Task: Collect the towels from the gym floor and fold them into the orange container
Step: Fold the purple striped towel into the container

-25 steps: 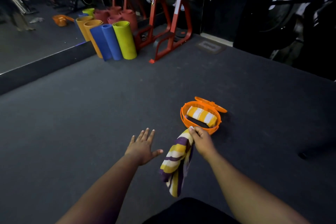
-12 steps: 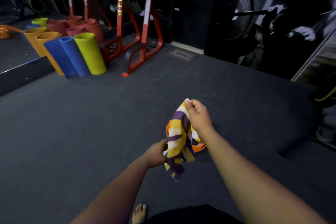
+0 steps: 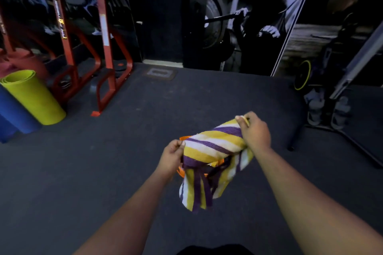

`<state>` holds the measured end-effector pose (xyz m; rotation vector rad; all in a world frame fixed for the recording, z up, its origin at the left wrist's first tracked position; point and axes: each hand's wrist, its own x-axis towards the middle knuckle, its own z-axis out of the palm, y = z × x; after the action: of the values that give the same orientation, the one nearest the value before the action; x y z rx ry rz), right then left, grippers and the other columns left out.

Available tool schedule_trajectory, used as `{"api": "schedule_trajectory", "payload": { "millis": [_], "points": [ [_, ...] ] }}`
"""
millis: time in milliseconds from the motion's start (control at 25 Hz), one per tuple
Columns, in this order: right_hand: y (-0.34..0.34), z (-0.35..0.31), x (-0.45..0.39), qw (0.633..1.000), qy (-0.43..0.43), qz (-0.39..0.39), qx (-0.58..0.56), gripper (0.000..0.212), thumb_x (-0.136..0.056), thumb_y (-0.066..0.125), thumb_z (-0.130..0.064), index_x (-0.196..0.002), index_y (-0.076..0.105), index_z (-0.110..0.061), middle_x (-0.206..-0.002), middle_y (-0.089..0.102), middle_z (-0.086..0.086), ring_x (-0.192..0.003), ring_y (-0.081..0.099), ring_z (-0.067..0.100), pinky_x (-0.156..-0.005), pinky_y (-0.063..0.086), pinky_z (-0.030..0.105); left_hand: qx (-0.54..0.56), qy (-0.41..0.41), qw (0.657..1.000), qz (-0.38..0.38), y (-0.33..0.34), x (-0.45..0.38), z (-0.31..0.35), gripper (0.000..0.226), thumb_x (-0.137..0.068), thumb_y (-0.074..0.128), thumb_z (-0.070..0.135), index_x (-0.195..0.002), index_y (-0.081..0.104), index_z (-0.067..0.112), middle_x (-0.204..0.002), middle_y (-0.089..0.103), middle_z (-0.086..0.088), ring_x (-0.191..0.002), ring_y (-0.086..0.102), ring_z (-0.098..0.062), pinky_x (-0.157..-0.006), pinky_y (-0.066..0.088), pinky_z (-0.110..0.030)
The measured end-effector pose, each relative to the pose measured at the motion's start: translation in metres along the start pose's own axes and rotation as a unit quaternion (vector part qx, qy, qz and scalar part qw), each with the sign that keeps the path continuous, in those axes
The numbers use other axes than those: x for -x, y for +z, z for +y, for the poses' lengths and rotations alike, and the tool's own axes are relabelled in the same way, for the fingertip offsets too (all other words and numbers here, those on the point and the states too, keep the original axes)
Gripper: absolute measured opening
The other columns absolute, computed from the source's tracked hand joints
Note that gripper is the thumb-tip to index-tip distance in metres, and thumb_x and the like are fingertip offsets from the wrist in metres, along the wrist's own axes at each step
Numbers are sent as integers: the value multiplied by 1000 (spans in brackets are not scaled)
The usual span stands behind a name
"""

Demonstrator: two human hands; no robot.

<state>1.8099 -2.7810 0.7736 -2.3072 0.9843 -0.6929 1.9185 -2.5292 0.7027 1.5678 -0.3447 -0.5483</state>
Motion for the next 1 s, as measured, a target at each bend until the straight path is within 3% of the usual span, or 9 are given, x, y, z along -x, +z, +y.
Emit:
{"api": "schedule_trajectory", "payload": {
  "millis": [160, 280, 400, 480, 560, 640, 760, 880, 1000],
  "points": [
    [15, 14, 19, 996, -69, 8, 59, 48, -88, 56, -63, -108, 57, -20, -109, 60, 5, -103, 59, 31, -80, 48, 43, 106, -42, 993, -22, 8, -34, 36, 21, -105, 54, 23, -90, 60, 11, -79, 64, -8, -71, 60, -18, -67, 50, -32],
    [43, -5, 44, 966, -212, -137, -63, 63, -82, 59, -73, -117, 61, -21, -107, 60, -2, -99, 57, 18, -84, 45, 33, 95, -56, 991, -75, 26, -49, 54, 20, -103, 57, 26, -90, 65, 13, -79, 65, -9, -69, 60, -19, -67, 50, -32],
    [66, -9, 56, 951, -213, -203, -94, 36, -91, 57, -59, -108, 64, -28, -92, 70, -6, -87, 65, 13, -74, 48, 29, 47, -87, 991, -91, 32, -53, 56, 21, -103, 58, 31, -91, 63, 15, -79, 62, -6, -65, 58, -13, -62, 48, -28],
    [76, -7, 47, 956, -164, -197, -139, 34, -94, 50, -57, -97, 64, -26, -81, 70, -7, -77, 66, 10, -70, 53, 41, -24, -74, 993, -84, 20, -50, 48, 31, -96, 64, 47, -96, 62, 15, -83, 64, -2, -70, 61, -11, -66, 50, -29],
    [87, -4, 40, 956, -138, -196, -168, 34, -93, 52, -55, -87, 63, -24, -74, 68, -5, -71, 64, 10, -67, 52, 45, -104, -47, 983, -145, 6, -37, 36, 30, -89, 77, 39, -107, 61, 20, -95, 70, 9, -82, 67, -3, -73, 53, -23],
    [92, -9, 40, 959, -112, -186, -183, 31, -95, 58, -48, -76, 59, -24, -68, 65, -7, -65, 61, 8, -65, 50, 41, -263, -25, 938, -224, -10, -26, 13, 53, -78, 87, 31, -123, 59, 25, -111, 70, 14, -101, 67, -3, -83, 51, -21],
    [93, -8, 34, 962, -66, -156, -214, 39, -100, 62, -32, -65, 48, -26, -60, 54, -15, -58, 50, 3, -60, 40, 32, -459, 10, 876, -147, -38, -34, -23, 43, -75, 65, 49, -105, 66, 18, -96, 69, 5, -92, 66, -17, -76, 47, -32],
    [87, -2, 23, 971, -65, -130, -190, 40, -101, 57, -38, -65, 48, -24, -60, 51, -10, -59, 48, 3, -62, 41, 37, -297, 7, 954, -34, -69, -49, -26, 33, -88, 60, 47, -81, 65, 15, -67, 59, 13, -64, 52, -2, -65, 41, -31],
    [78, 6, 19, 988, -65, -117, -76, 41, -102, 47, -48, -69, 50, -24, -63, 58, -3, -63, 57, 14, -63, 45, 40, -246, 44, 967, -36, -83, -68, -5, 30, -103, 57, 37, -83, 66, 16, -70, 55, 11, -64, 48, -1, -67, 43, -32]
  ]
}}
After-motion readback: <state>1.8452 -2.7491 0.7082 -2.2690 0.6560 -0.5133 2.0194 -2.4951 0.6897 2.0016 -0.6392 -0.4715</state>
